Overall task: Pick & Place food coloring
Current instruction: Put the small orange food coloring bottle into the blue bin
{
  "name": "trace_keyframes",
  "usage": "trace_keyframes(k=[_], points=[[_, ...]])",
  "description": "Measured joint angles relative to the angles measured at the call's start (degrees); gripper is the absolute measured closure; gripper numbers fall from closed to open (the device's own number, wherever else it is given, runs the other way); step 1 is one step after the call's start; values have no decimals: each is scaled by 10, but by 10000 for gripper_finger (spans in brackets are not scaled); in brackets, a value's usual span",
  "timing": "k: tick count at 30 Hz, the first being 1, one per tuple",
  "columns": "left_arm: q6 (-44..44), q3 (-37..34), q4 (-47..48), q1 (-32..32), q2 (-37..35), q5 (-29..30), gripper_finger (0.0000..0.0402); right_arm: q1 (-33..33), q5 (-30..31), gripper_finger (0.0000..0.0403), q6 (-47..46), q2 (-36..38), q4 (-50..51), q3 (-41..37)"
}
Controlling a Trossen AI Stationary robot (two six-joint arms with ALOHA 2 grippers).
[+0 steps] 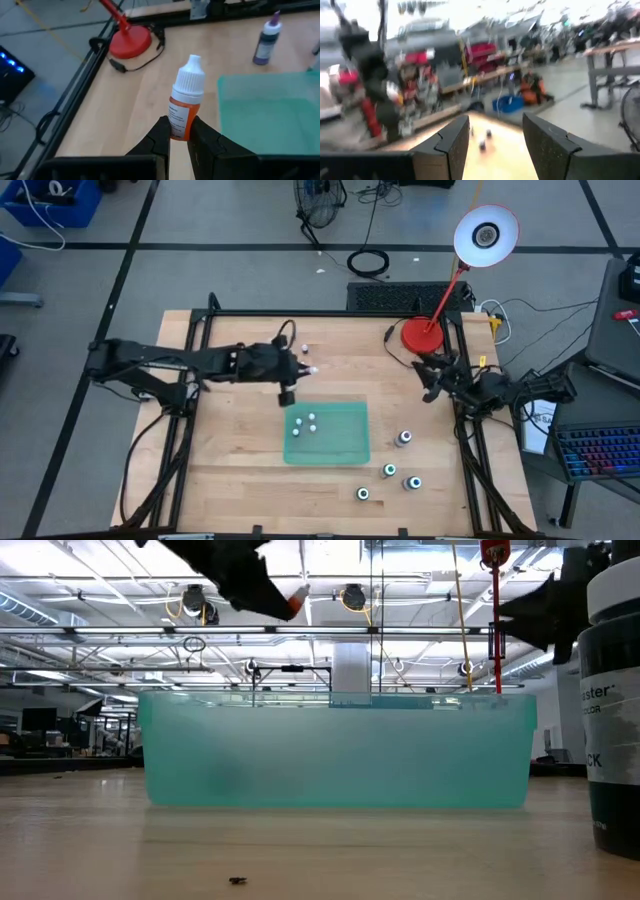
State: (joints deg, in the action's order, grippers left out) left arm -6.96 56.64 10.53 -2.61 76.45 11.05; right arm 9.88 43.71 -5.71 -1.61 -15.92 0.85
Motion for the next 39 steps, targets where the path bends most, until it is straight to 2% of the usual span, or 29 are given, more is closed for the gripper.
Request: trace_keyframes(k=[4, 10, 12, 15, 19, 21, 24, 29, 33, 36, 39], points=[[-1, 63, 81, -6, 57, 14, 356, -1, -2, 231, 4, -1, -72, 0], [-13, 207, 207, -7, 177, 25, 356, -16, 9, 230, 12, -15, -147, 4], [-31, 251, 243, -7, 219, 25, 356, -24, -28, 233, 19, -42, -132, 16], [-60, 309, 268, -6, 271, 26, 356, -34, -79, 241, 20, -114, -108, 36], [-89, 362, 298, -5, 326, 25, 356, -45, -95, 253, 40, -254, -133, 65], [-90, 379, 316, -5, 341, 25, 356, -50, -100, 260, 52, -329, -160, 82], [-91, 396, 326, -5, 355, 25, 356, -58, -139, 268, 51, -440, -187, 118], [-94, 401, 327, -1, 355, 26, 356, -63, -137, 272, 51, -598, -246, 180], [-100, 401, 328, 3, 355, 26, 356, -78, -169, 257, 63, -688, -263, 236], [-109, 401, 329, 6, 355, 25, 356, -84, -223, 231, 72, -741, -260, 275], [-109, 401, 332, 8, 355, 26, 356, -84, -244, 200, 73, -781, -262, 303]])
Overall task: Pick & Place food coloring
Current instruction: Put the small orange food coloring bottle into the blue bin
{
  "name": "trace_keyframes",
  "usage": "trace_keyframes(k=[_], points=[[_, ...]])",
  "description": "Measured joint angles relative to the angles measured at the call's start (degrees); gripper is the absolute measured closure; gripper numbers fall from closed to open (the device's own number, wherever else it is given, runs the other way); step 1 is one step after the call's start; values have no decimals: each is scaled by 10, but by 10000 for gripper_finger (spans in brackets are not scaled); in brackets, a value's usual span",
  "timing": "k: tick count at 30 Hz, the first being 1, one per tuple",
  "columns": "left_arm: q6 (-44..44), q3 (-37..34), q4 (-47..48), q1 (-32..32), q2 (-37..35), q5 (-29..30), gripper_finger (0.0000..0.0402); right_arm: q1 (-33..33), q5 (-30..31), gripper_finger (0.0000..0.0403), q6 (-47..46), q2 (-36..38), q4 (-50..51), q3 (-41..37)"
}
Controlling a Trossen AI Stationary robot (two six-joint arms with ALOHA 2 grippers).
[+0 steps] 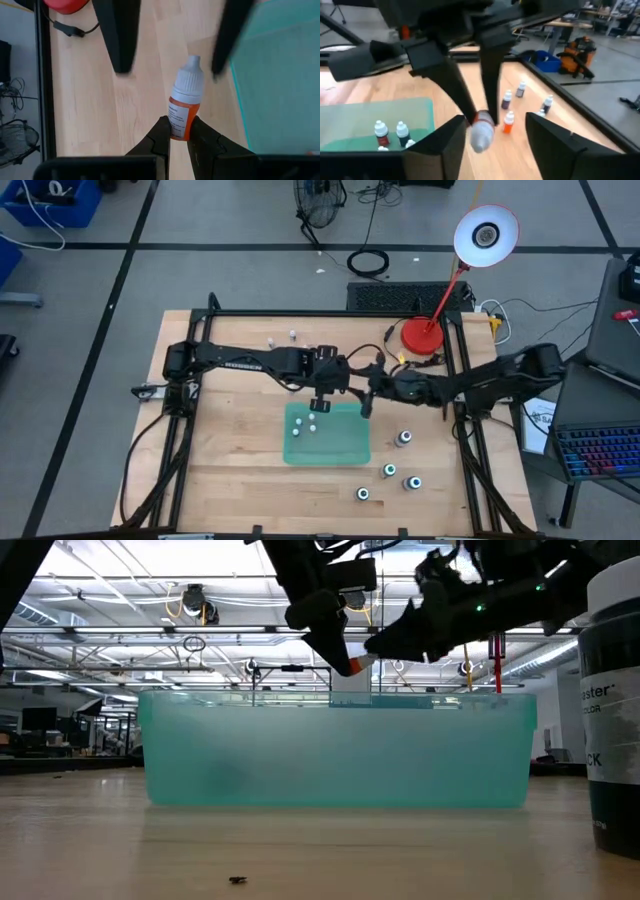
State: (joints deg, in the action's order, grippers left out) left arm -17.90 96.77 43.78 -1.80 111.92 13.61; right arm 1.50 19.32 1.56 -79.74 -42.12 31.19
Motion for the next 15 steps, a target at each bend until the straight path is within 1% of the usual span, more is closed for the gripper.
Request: trace_keyframes(k=[4, 7, 10, 15], points=[[0, 0, 21, -1, -2, 5, 356, 0, 0, 169, -2, -32, 0, 15], [0, 0, 32, -1, -2, 25, 356, 0, 0, 160, -13, -37, -1, 16], [1, 0, 26, -1, -2, 21, 356, 0, 0, 161, -15, -38, 0, 16], [1, 0, 25, -1, -2, 15, 356, 0, -1, 174, -9, -38, -6, 16]])
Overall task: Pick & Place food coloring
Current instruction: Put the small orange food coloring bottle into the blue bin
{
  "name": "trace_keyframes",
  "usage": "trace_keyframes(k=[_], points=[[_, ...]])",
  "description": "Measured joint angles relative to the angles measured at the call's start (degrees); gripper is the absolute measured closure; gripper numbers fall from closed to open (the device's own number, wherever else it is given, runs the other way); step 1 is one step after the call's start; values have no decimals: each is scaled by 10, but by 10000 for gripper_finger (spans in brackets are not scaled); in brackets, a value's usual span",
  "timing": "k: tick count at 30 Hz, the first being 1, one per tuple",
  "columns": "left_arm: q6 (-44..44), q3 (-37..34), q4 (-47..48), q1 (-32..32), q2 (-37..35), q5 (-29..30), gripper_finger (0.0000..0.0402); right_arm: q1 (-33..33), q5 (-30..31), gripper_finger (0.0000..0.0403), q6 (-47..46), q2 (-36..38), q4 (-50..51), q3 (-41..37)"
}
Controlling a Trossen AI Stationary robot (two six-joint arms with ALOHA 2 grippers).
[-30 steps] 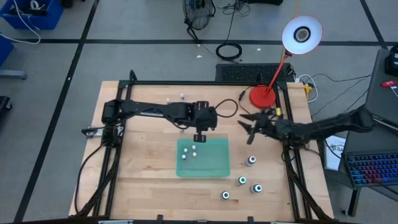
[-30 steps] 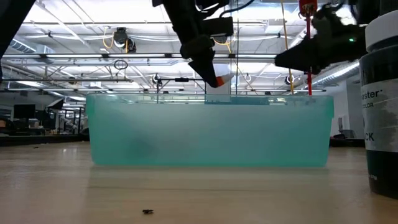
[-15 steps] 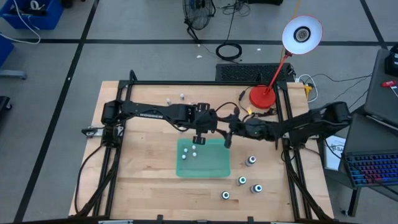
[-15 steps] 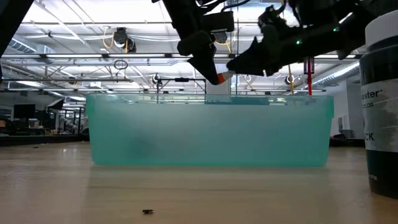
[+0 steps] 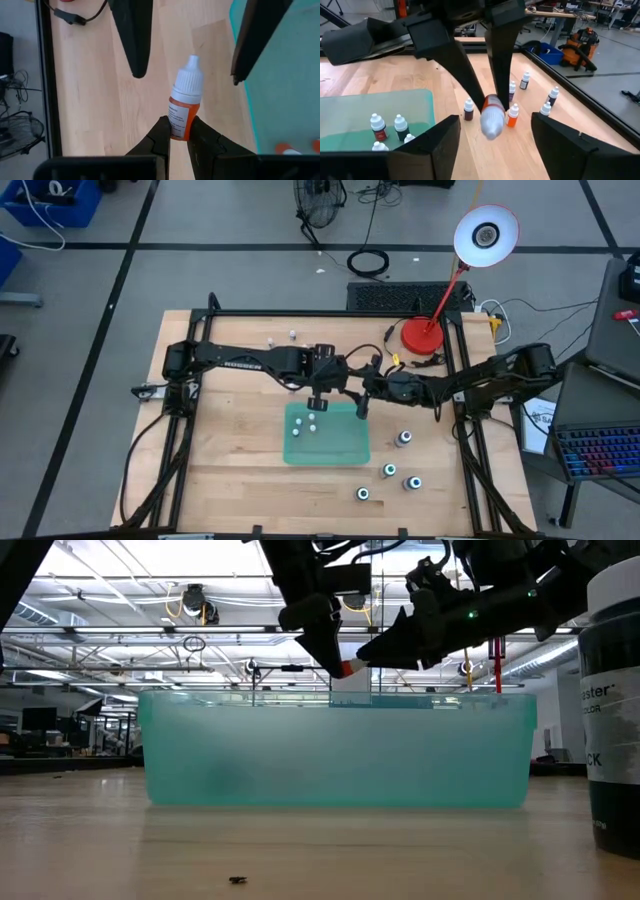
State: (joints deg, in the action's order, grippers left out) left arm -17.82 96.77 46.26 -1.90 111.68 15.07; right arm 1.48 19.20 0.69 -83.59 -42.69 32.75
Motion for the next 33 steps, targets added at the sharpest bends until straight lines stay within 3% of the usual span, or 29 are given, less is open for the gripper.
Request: trace_keyframes(k=[15, 26, 33], points=[[-3, 0, -28, 0, 0, -40, 357, -26, -62, 222, -7, 0, 0, 0], [-1, 0, -29, 0, 0, -20, 358, -26, -59, 355, -1, 1, 20, 1], [4, 0, -29, 0, 0, -20, 358, -23, -58, 356, 17, 4, 20, 1]])
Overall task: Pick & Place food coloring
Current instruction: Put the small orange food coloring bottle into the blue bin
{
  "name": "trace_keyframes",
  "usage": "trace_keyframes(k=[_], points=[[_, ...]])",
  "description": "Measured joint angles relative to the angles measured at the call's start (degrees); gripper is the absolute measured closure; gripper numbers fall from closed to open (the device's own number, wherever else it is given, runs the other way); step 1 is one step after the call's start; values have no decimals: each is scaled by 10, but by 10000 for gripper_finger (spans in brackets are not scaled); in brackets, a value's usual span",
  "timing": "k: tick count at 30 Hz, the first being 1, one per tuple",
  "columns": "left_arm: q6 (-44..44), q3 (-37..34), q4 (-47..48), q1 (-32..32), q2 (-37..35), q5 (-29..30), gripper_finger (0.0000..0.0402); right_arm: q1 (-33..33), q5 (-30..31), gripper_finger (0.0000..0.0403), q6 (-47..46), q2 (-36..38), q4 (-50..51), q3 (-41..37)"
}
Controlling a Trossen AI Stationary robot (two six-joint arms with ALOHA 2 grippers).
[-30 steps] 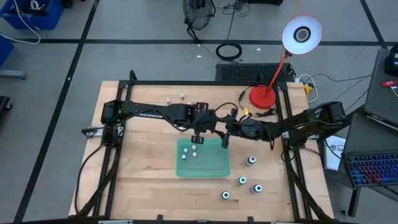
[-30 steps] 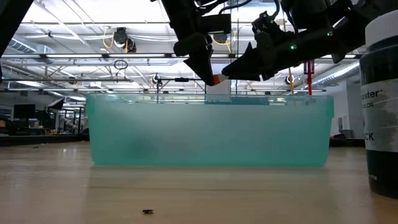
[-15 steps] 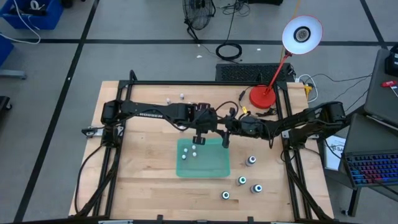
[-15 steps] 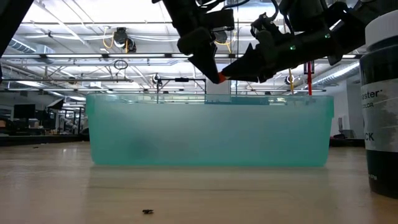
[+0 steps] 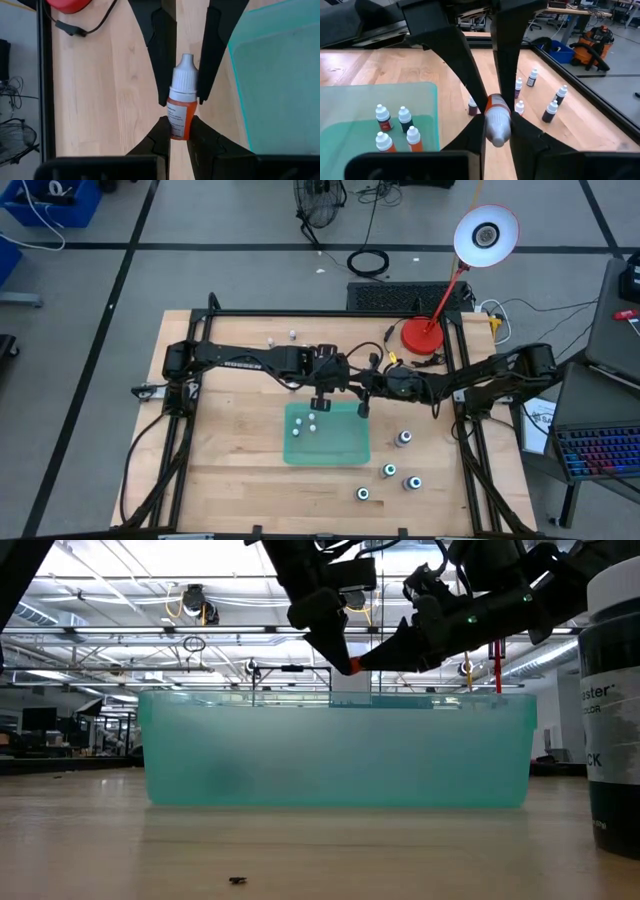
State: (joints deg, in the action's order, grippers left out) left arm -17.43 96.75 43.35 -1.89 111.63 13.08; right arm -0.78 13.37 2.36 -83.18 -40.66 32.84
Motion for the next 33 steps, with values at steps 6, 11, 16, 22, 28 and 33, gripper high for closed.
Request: trace_keyframes(k=[6, 11, 16, 22, 28, 33], points=[[37, 0, 27, 2, -18, -14, 288, 13, -2, 356, 5, 38, 39, 2], [84, -28, 32, 1, -61, -87, 235, 37, -1, 356, -1, 86, 163, 38], [66, -152, -88, 12, -141, -92, 223, 80, -1, 356, -17, 90, 373, 151], [61, -348, -293, 11, -286, -85, 240, 114, 28, 356, -78, 19, 662, 355], [44, -505, -528, 5, -397, -75, 262, 113, -5, 356, -133, -118, 886, 533], [47, -592, -632, -9, -437, -75, 273, 107, -83, 356, -138, -216, 928, 574]])
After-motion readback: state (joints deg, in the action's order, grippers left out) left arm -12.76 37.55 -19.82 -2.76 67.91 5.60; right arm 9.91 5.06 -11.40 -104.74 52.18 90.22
